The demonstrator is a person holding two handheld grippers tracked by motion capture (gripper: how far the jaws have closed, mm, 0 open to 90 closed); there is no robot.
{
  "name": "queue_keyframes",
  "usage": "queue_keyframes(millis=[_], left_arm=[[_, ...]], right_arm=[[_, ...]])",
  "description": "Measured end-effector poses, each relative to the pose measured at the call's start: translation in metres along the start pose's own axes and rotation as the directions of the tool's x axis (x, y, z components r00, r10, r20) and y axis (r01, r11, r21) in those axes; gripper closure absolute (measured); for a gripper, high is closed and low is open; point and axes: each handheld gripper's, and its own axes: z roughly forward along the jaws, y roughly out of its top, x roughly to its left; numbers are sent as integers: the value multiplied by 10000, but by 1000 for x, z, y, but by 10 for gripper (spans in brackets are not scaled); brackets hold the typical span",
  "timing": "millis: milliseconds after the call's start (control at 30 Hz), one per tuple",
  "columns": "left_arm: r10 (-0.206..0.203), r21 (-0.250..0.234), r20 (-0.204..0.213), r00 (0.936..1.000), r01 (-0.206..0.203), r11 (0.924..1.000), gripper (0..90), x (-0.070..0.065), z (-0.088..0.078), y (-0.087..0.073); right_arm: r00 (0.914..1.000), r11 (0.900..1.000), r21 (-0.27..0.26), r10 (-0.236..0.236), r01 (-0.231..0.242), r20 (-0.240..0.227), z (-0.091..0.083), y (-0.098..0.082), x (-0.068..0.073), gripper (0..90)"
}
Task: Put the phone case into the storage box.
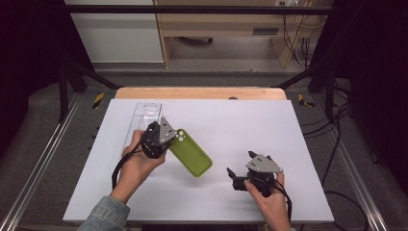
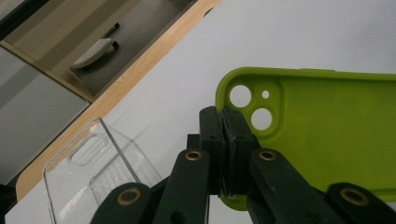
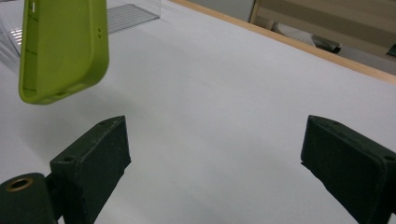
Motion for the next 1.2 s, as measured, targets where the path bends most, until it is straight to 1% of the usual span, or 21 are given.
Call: queue_keyframes(millis=[133,233,267,400,500,600,700,767,833,933,1000,1033,1067,1100,1200], left_arm=[[14,-89,-131,9999,-15,10000,876,3,-3,2],[-36,-195,-267,9996,30,9998,876,6,-5,3],[-57,-224,-339,9994,50,9997,877,7,-6,4],[6,-179,-522,9986,-16,9998,877,12,-6,8],[154,-78,-630,9979,-159,9998,877,13,-6,10],[258,-56,-758,9968,-263,9996,877,16,-9,11],[312,-82,-908,9954,-320,9995,877,20,-12,12],[248,-152,-1027,9944,-265,9995,877,23,-15,12],[131,-259,-1020,9947,-158,9995,876,26,-18,12],[216,-277,-1207,9925,-251,9993,877,30,-23,13],[300,-287,-1280,9913,-340,9990,877,33,-24,13],[280,-297,-1274,9915,-320,9990,877,34,-24,13],[280,-297,-1274,9915,-320,9990,877,34,-24,13],[410,-274,-1381,9896,-452,9986,877,37,-25,14],[471,-378,-1523,9872,-535,9979,877,40,-28,15]], right_arm=[[9999,9996,-298,-7,11,126,-9,-5,-8,84],[9993,9970,-775,58,-86,-371,-16,-13,-16,79],[9992,9963,-850,90,-123,-390,-18,-15,-18,84],[9994,9900,-1389,205,-243,-285,-29,-22,-29,109],[9993,9837,-1769,295,-327,-209,-34,-25,-34,88],[9992,9777,-2071,311,-353,-232,-33,-30,-36,63],[9981,9687,-2413,522,-586,-326,-30,-34,-35,38],[9973,9643,-2553,623,-702,-389,-28,-36,-34,32],[9975,9625,-2642,509,-622,-493,-28,-36,-32,32],[9982,9613,-2712,374,-485,-458,-27,-35,-31,32],[9979,9592,-2769,460,-570,-463,-27,-36,-32,30],[9972,9563,-2843,562,-679,-489,-28,-37,-33,26],[9972,9563,-2843,562,-679,-489,-28,-37,-33,26],[9961,9521,-2940,719,-837,-505,-28,-38,-36,17],[9949,9474,-3054,818,-961,-591,-29,-38,-37,19]])
